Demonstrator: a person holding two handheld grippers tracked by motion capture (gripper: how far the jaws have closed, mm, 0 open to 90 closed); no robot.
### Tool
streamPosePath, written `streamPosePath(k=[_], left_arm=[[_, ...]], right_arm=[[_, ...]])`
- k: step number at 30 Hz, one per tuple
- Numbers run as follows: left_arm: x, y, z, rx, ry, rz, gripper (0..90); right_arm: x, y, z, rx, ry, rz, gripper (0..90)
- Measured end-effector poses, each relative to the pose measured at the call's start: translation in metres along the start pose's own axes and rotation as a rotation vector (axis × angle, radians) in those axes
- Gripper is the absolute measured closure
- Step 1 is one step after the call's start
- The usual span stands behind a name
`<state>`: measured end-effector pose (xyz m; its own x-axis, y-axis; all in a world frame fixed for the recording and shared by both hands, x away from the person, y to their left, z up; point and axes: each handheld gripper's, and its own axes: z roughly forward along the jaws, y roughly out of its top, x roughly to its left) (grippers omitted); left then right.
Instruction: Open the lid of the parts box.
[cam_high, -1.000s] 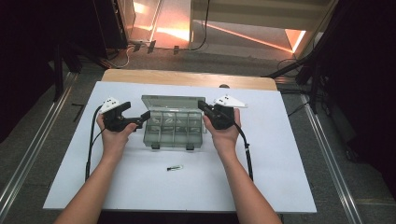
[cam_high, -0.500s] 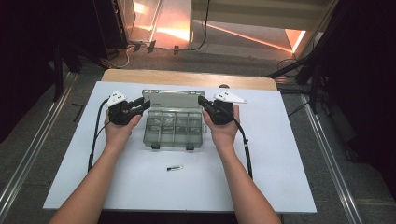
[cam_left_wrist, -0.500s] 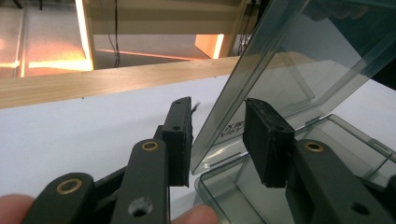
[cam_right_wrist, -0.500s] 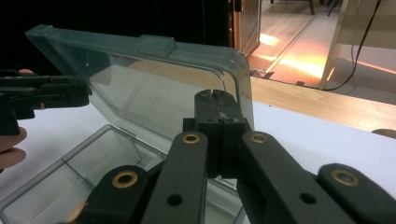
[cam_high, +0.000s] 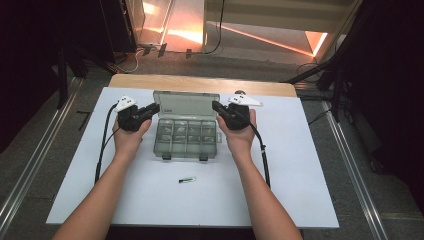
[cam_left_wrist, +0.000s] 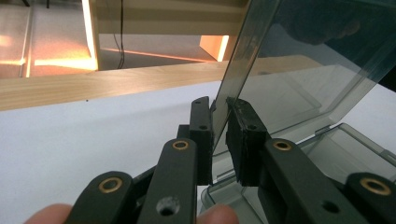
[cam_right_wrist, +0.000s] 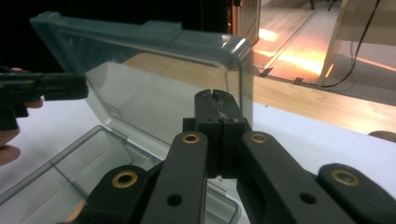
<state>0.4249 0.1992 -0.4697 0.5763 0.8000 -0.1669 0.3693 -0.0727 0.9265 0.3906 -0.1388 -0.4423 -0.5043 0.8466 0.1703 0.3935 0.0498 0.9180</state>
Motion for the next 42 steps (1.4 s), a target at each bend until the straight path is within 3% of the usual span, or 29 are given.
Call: streamPosePath(k=[3,7,11,14,16,17,21,22,23,25,27,28,29,30,35,42], left_arm=[[0.0,0.0,0.0,-0.002,0.001,0.0,80.0],[0.0,0.0,0.001,-0.006,-0.001,-0.011,79.9],[0.001,0.0,0.001,-0.006,-0.001,-0.017,79.9],[0.001,0.0,0.002,-0.007,0.001,-0.018,80.0],[0.001,0.0,0.002,-0.01,0.001,-0.019,80.0],[0.001,0.0,0.002,-0.01,0.001,-0.02,80.0],[0.001,-0.001,0.002,-0.013,0.001,-0.025,80.0],[0.001,-0.001,0.002,-0.015,0.0,-0.027,80.0],[0.001,-0.001,0.003,-0.014,0.0,-0.028,80.0],[0.002,-0.001,0.003,-0.015,0.0,-0.029,80.0],[0.002,-0.001,0.003,-0.016,0.0,-0.032,80.0],[0.002,-0.001,0.003,-0.015,0.0,-0.033,80.0],[0.002,-0.001,0.003,-0.015,-0.002,-0.034,80.0],[0.002,-0.001,0.004,-0.016,-0.001,-0.035,80.0],[0.004,-0.002,0.007,-0.012,0.01,-0.038,80.0],[0.005,-0.004,0.011,0.001,0.025,-0.053,82.1]], right_arm=[[-0.001,-0.001,-0.004,0.004,0.04,-0.015,87.4],[-0.004,-0.002,-0.012,-0.028,0.082,-0.013,69.2],[-0.009,-0.003,-0.017,-0.058,0.059,-0.011,43.0],[-0.009,-0.003,-0.018,-0.067,0.008,-0.013,13.2],[-0.009,-0.005,-0.015,-0.06,-0.029,-0.009,1.7],[-0.01,-0.007,-0.012,-0.049,-0.028,0.0,0.0],[-0.013,-0.011,-0.006,-0.035,-0.03,0.023,0.0],[-0.012,-0.014,0.0,-0.011,-0.066,0.04,9.4],[-0.012,-0.014,0.0,-0.011,-0.066,0.04,9.4],[-0.01,-0.018,0.007,0.014,-0.103,0.035,20.6],[-0.008,-0.022,0.013,0.033,-0.111,0.028,36.8],[-0.009,-0.025,0.017,0.045,-0.111,0.058,44.5],[-0.009,-0.025,0.017,0.045,-0.111,0.058,44.5],[-0.012,-0.027,0.021,0.043,-0.113,0.094,53.3],[-0.017,-0.03,0.025,0.048,-0.122,0.142,67.0],[-0.02,-0.036,0.034,0.096,-0.124,0.151,85.6]])
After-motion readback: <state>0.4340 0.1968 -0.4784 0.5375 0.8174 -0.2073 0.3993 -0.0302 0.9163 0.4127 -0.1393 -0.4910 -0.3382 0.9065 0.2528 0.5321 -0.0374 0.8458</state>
